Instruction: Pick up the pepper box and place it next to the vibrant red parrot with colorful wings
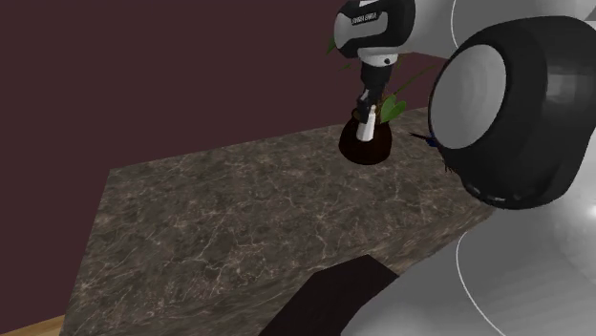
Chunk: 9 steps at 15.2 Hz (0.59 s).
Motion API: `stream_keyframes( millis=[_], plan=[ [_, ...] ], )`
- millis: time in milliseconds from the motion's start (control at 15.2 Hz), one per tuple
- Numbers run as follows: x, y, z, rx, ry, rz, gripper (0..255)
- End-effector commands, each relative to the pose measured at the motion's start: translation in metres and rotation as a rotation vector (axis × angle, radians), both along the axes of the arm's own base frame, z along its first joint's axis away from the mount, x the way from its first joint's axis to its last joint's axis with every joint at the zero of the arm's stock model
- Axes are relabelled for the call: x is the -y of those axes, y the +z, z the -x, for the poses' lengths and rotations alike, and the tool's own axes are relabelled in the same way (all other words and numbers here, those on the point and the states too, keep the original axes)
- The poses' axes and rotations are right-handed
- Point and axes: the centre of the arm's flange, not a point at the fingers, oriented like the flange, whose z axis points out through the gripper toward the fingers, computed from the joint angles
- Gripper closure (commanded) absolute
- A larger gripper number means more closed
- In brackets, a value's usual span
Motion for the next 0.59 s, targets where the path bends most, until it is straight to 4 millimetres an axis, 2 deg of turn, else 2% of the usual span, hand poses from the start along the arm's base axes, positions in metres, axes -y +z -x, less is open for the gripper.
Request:
stream_keyframes(
  millis=[0,528],
  plan=[
    [0.026,0.001,0.009,0.0,0.002,0.001,255],
    [0.123,0.001,0.049,0.0,0.002,0.001,255]
  ],
)
